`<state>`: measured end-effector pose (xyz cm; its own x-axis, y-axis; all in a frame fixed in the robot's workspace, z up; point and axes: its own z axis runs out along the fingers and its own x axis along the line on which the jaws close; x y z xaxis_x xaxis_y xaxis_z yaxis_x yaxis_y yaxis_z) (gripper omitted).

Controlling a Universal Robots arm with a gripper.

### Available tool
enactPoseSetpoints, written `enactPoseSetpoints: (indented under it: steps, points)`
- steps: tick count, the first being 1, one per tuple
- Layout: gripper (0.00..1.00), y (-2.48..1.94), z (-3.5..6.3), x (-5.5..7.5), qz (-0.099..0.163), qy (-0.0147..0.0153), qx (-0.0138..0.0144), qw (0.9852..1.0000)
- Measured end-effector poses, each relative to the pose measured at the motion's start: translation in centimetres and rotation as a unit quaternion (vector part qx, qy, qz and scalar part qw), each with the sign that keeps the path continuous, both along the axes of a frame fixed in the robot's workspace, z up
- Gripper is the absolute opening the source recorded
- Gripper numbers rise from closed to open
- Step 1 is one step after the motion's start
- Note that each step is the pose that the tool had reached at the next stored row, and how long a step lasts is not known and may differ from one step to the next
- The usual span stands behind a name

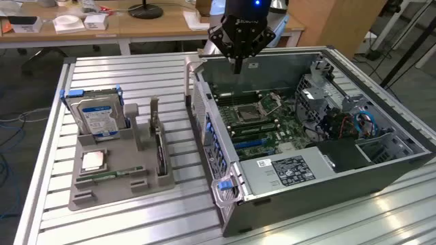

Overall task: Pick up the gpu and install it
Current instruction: 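Reach for the gpu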

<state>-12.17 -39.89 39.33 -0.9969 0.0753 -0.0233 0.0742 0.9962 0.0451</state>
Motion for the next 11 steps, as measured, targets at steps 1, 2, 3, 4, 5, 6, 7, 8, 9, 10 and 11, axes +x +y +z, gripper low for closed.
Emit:
enactPoseSetpoints:
  steps: [1,2,3,4,5,6,7,8,9,10,11]
  points:
    - [0.11,0.00,0.00,0.00,0.000,0.0000,0.0000,1.0000]
    - [0.11,0.00,0.00,0.01,0.000,0.0000,0.0000,1.0000]
    - [0.11,0.00,0.00,0.01,0.000,0.0000,0.0000,1.0000]
    - [0.11,0.00,0.00,0.01,0.000,0.0000,0.0000,1.0000]
    - [0.11,0.00,0.00,0.01,0.000,0.0000,0.0000,1.0000]
    - [0.11,0.00,0.00,0.01,0.000,0.0000,0.0000,1.0000]
    - [0.11,0.00,0.00,0.01,0.000,0.0000,0.0000,1.0000]
    - [0.11,0.00,0.00,0.01,0.000,0.0000,0.0000,1.0000]
    - [0.11,0.00,0.00,0.01,0.000,0.0000,0.0000,1.0000]
    - [0.11,0.00,0.00,0.00,0.000,0.0000,0.0000,1.0000]
    - [0.11,0.00,0.00,-0.04,0.000,-0.0001,0.0000,1.0000]
